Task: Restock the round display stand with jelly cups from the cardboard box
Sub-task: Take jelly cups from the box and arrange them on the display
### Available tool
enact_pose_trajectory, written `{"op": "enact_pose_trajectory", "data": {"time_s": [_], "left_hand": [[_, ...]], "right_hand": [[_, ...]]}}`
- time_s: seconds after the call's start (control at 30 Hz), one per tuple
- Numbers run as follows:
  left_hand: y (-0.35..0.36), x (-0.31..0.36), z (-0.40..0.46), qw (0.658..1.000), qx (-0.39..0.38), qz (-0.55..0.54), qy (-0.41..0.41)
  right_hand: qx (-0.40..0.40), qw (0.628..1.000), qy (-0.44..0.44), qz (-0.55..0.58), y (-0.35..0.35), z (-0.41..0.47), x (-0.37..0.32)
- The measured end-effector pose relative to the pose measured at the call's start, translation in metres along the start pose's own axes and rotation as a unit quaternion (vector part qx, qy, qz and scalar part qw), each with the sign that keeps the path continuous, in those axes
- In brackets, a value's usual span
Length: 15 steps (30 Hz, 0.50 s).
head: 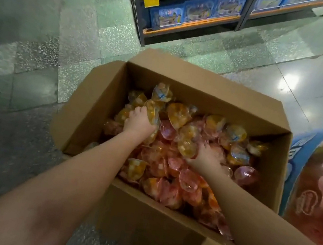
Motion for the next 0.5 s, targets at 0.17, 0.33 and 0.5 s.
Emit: {"op": "enact_pose_trajectory", "data": {"time_s": [0.17,0.33,0.5], "left_hand": [[0.024,0.004,0.025,0.995,0.021,0.090,0.029],[0.026,0.007,0.028,0.989,0.058,0.117,0.071],[0.006,0.002,-0.001,0.990,0.102,0.030,0.087]], "right_hand": [[0.015,1.000,0.002,-0.006,0.017,0.016,0.002],[0.026,1.000,0.002,0.009,0.023,0.022,0.003],[0.058,0.996,-0.008,0.073,0.004,0.004,-0.004]]}}
Point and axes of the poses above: each hand's wrist, its own z-axis towards the middle knuckle, its own y-axis out of the palm, x = y × z, the point moved 9 cm from there along z, towards the middle knuckle, and after that the axes turned 4 degrees about -y, right-handed, at the moved point
